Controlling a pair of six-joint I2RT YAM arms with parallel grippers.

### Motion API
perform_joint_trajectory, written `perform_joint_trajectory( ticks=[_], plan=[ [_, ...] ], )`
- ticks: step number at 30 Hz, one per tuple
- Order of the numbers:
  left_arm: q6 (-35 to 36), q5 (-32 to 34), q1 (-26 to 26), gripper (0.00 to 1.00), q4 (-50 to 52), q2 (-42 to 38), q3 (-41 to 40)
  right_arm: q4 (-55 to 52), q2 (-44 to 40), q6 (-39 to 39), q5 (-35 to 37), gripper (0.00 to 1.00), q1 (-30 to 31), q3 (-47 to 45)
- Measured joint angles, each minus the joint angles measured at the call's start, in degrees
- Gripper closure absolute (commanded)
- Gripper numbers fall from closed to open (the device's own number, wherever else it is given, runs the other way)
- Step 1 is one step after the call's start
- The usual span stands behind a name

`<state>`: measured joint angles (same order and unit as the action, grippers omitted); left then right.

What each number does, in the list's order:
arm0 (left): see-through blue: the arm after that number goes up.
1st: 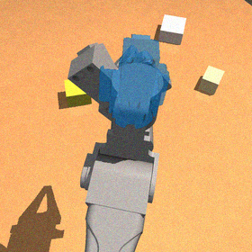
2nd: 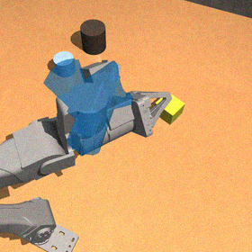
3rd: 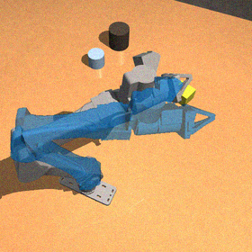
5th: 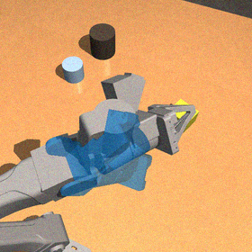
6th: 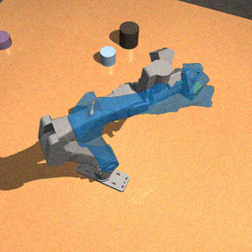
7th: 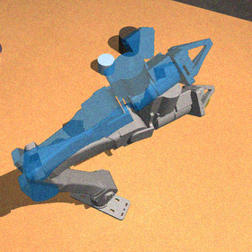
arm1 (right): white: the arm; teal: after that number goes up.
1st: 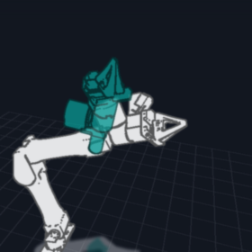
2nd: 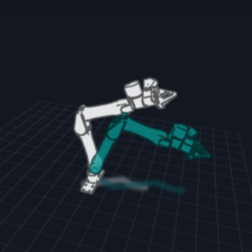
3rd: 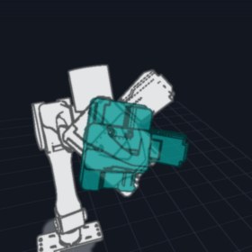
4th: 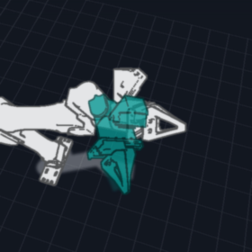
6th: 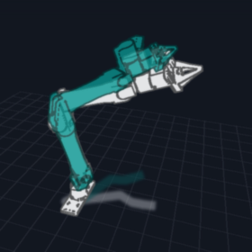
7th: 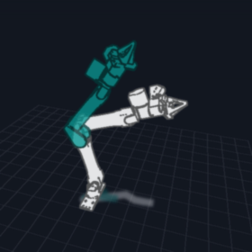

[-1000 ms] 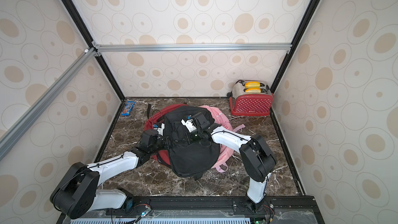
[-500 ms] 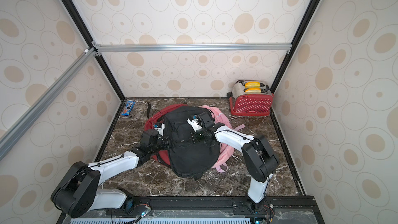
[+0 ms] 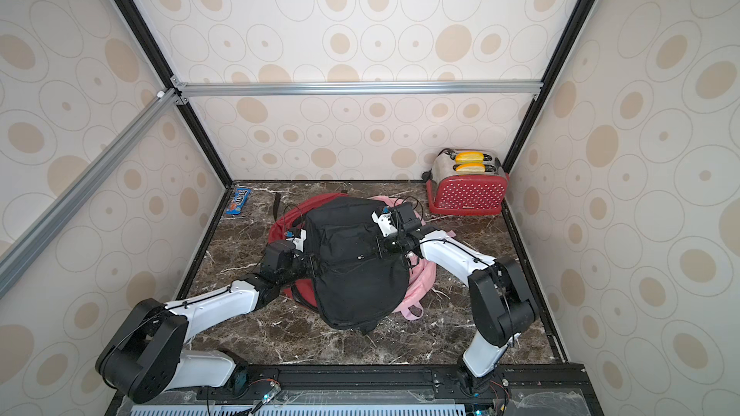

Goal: Zip up the backpack
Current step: Zip the zipper on the backpack.

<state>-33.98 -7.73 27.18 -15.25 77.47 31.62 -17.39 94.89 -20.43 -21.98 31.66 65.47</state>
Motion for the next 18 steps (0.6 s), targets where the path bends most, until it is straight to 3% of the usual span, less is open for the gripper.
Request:
perform_joint_trajectory(
  ticks=[15,16,18],
  plan=[
    [0.0,0.15,0.0,1.0,0.07,0.0,0.02,-3.67,-1.55,1.44,1.64,1.0,-8.09,-0.72],
    [0.0,0.15,0.0,1.0,0.04,0.0,0.02,-3.65,-1.57,1.44,1.2,0.97,-8.59,-0.98],
    [0.0,0.15,0.02,1.0,0.07,0.0,0.02,-3.65,-1.57,1.27,-0.35,0.65,-9.29,-1.36]
  ],
)
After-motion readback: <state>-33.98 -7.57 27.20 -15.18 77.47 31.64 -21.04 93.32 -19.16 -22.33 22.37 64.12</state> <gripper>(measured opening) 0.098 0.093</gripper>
